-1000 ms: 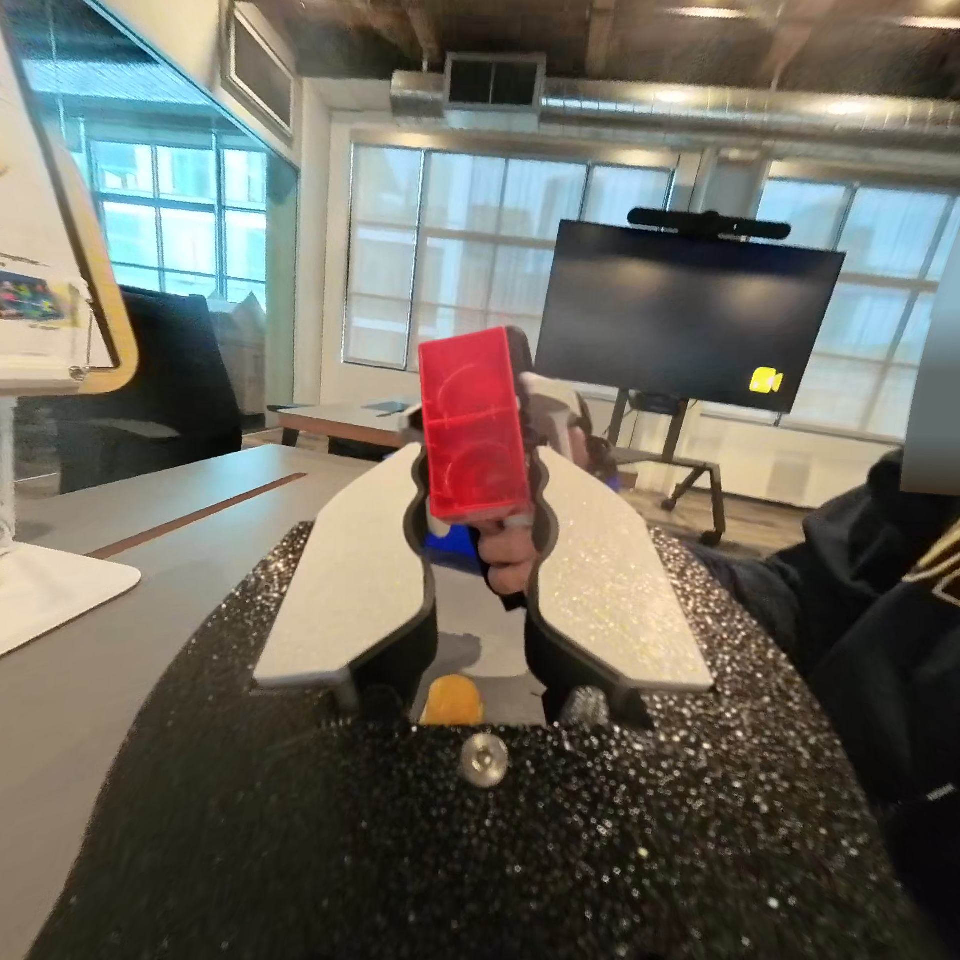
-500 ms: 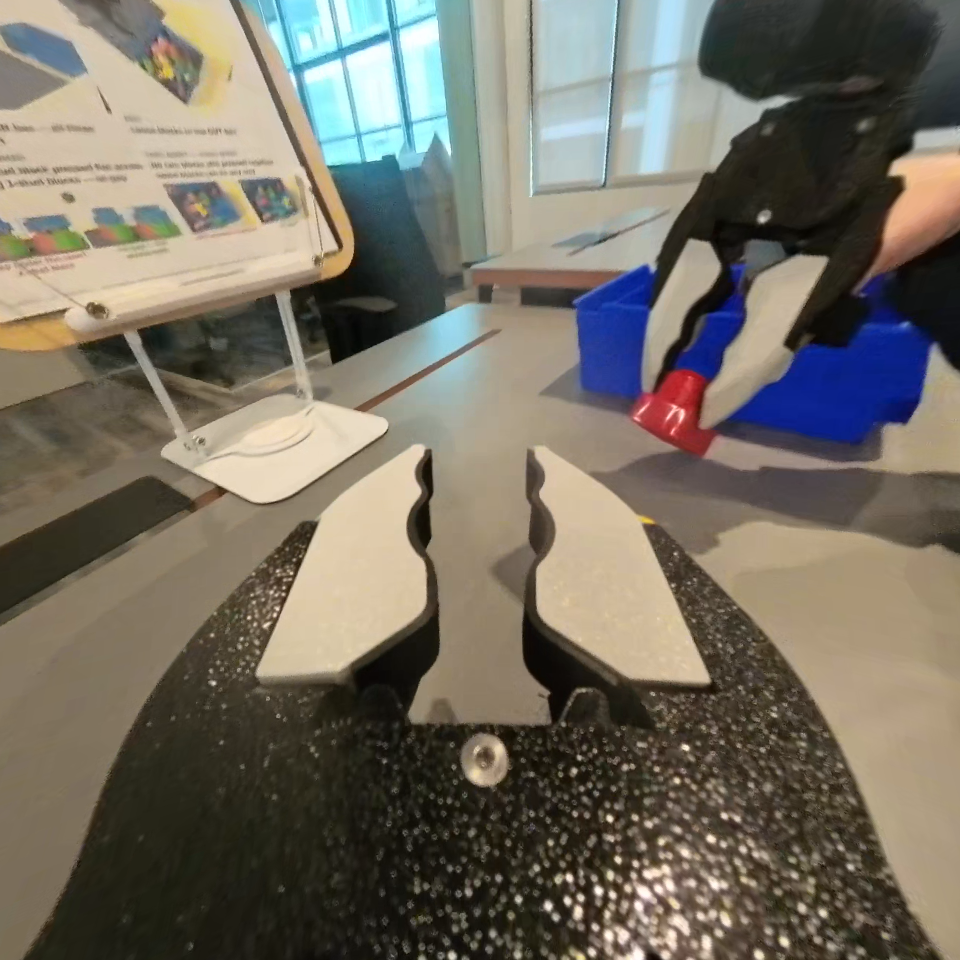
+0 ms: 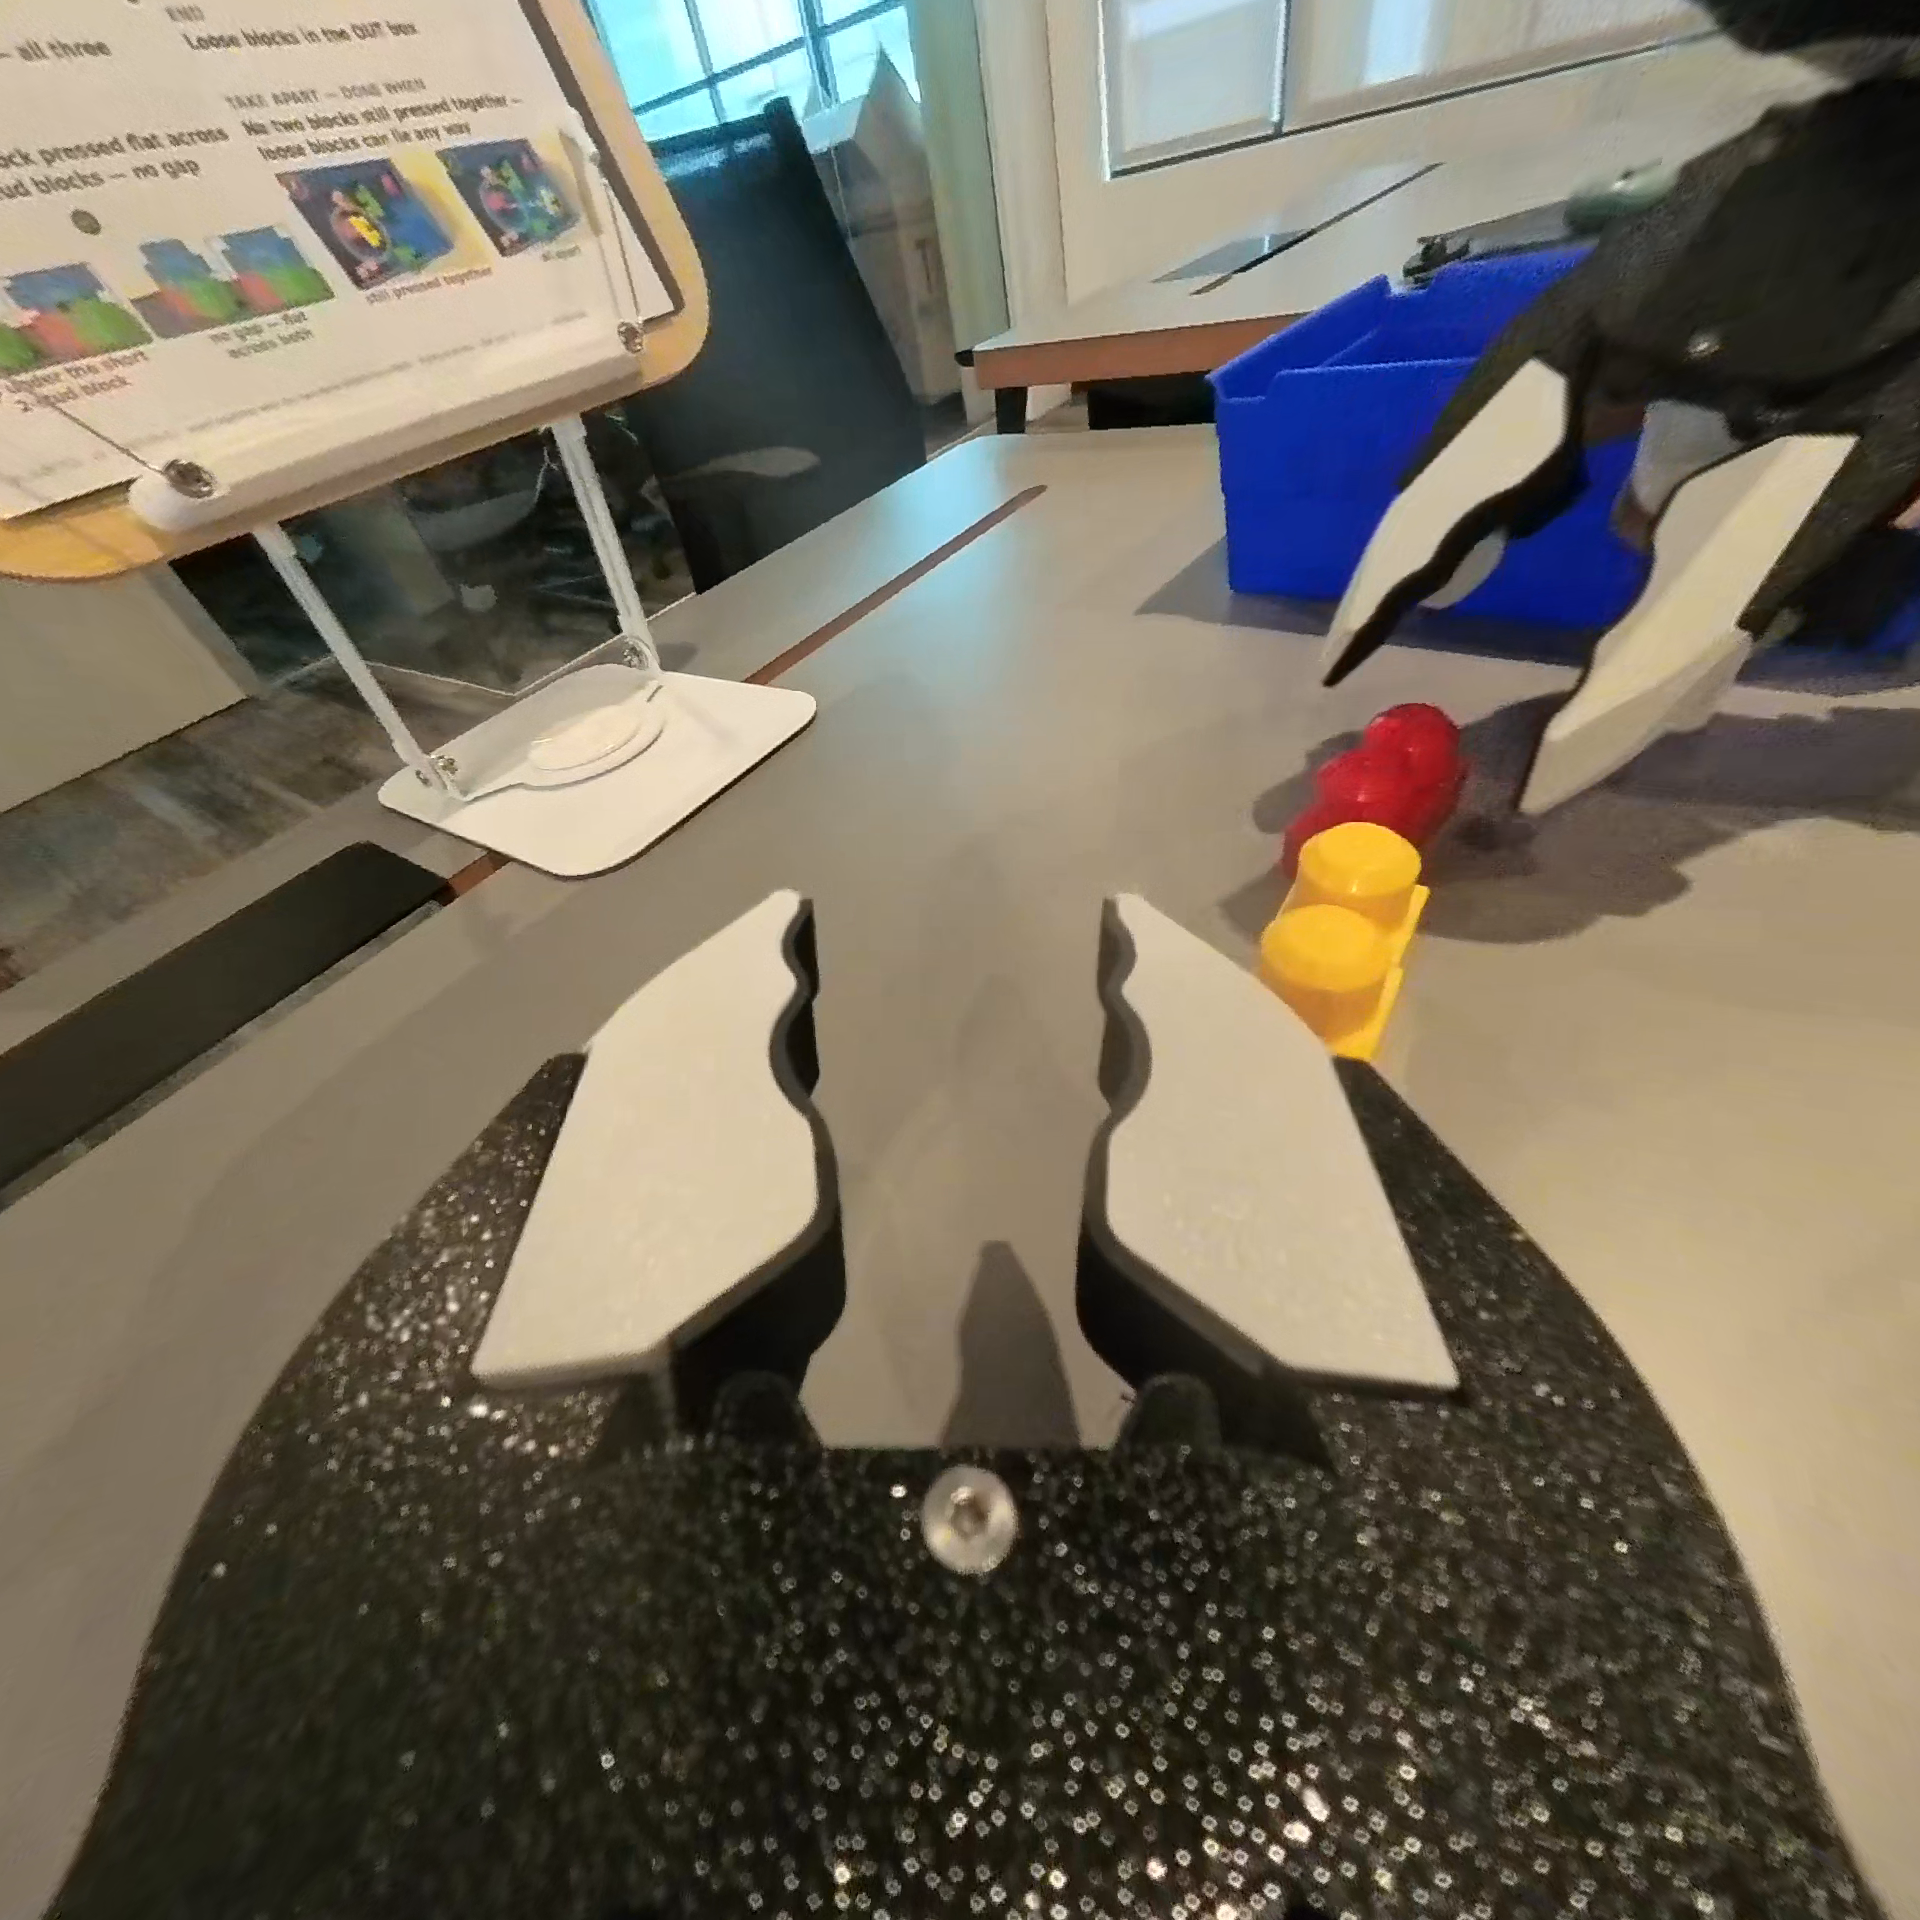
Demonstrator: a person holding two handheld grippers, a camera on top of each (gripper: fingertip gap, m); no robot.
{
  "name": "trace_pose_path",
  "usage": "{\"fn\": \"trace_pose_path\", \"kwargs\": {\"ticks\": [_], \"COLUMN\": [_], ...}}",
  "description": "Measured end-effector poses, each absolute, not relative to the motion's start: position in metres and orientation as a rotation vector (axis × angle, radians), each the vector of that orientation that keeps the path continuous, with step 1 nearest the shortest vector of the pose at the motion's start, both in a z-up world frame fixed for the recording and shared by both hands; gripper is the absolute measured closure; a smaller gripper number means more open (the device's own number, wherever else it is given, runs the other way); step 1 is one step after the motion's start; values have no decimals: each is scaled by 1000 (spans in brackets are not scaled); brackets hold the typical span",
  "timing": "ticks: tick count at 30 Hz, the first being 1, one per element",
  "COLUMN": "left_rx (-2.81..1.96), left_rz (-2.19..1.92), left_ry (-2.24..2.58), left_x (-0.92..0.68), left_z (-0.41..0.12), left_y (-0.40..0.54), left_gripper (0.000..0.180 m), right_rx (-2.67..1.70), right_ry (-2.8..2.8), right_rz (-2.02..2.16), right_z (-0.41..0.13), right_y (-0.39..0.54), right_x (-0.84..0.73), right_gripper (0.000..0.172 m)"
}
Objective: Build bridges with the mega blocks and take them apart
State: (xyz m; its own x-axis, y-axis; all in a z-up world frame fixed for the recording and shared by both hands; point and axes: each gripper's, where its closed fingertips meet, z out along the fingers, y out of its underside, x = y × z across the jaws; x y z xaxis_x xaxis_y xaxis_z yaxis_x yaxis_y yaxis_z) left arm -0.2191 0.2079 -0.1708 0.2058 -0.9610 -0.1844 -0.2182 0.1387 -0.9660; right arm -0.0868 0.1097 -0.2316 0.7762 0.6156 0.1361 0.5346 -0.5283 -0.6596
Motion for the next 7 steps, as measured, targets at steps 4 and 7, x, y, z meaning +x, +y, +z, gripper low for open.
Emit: {"fn": "trace_pose_path", "kwargs": {"ticks": [4,7], "left_rx": [-1302,-1296], "left_rz": [-850,-893], "left_ry": [1361,1435], "left_x": [-215,-213], "left_z": [-179,-185], "left_y": [194,183], "left_gripper": [126,118], "right_rx": [-2227,-2271], "right_ry": [-866,-835], "right_rz": [162,191], "right_z": [-247,-255], "right_y": [109,112], "right_x": [-82,-74], "right_gripper": [102,109]}}
